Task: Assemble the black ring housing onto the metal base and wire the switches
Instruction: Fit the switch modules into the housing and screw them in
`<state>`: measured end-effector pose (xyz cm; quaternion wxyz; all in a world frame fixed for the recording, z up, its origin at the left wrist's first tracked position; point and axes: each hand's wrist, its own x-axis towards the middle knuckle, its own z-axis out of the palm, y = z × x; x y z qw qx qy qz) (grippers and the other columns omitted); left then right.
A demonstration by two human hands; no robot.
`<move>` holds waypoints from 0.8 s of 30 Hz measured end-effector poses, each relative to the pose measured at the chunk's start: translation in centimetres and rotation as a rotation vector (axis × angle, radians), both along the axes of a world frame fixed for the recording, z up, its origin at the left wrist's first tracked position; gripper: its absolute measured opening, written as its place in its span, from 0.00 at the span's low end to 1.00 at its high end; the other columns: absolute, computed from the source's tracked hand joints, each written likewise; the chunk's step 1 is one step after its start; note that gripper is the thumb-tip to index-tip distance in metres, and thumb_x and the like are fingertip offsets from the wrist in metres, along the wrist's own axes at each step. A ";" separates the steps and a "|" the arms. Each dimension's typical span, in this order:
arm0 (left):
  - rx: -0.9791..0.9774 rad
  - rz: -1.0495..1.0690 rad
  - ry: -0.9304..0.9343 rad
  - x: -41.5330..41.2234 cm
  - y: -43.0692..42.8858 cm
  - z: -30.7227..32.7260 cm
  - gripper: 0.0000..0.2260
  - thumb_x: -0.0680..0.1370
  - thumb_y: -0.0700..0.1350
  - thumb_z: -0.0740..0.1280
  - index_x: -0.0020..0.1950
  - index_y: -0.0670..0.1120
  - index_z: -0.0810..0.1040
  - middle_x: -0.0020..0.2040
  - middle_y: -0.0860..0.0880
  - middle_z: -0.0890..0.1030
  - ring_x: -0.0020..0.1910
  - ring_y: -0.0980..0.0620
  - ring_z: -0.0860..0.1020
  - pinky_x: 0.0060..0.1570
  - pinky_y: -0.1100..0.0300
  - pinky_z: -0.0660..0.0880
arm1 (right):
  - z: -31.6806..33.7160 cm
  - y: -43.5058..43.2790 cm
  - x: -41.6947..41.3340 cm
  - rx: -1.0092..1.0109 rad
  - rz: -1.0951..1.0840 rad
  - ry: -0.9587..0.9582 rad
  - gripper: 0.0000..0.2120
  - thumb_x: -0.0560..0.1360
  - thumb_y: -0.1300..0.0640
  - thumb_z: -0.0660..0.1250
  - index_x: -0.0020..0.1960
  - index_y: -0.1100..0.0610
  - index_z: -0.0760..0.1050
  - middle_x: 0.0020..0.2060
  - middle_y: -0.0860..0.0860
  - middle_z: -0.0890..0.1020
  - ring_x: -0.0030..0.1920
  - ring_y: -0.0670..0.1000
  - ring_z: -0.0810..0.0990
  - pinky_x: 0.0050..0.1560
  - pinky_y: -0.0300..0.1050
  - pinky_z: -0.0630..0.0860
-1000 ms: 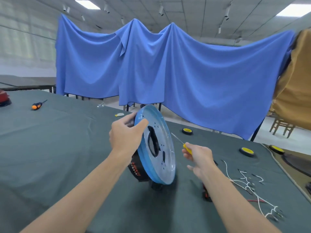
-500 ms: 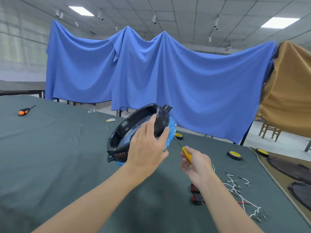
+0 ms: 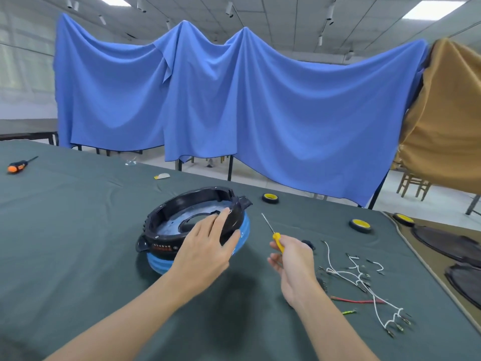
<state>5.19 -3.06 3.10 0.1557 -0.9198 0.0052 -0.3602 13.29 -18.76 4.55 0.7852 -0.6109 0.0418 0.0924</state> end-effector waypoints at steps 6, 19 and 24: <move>0.135 -0.215 0.055 0.3 1.8 -2.1 0.20 0.58 0.40 0.70 0.50 0.46 0.84 0.59 0.38 0.81 0.45 0.40 0.80 0.45 0.53 0.77 | -3.1 0.7 -0.6 -0.591 0.029 -0.377 0.11 0.80 0.57 0.55 0.60 0.51 0.70 0.42 0.53 0.81 0.47 0.52 0.82 0.45 0.46 0.75; -0.007 -0.280 -0.060 0.1 3.5 -2.7 0.14 0.76 0.47 0.65 0.58 0.44 0.83 0.55 0.46 0.82 0.47 0.47 0.82 0.45 0.54 0.78 | -5.8 2.0 -1.3 -1.455 0.150 -0.830 0.16 0.78 0.55 0.56 0.65 0.55 0.65 0.56 0.52 0.73 0.57 0.54 0.72 0.52 0.44 0.69; -0.147 -0.112 -0.188 2.0 1.1 -1.5 0.12 0.75 0.46 0.63 0.50 0.42 0.83 0.37 0.49 0.80 0.39 0.45 0.79 0.40 0.52 0.75 | -4.7 1.4 0.5 -1.415 0.227 -0.848 0.06 0.75 0.54 0.59 0.47 0.53 0.61 0.48 0.52 0.77 0.50 0.59 0.76 0.39 0.46 0.64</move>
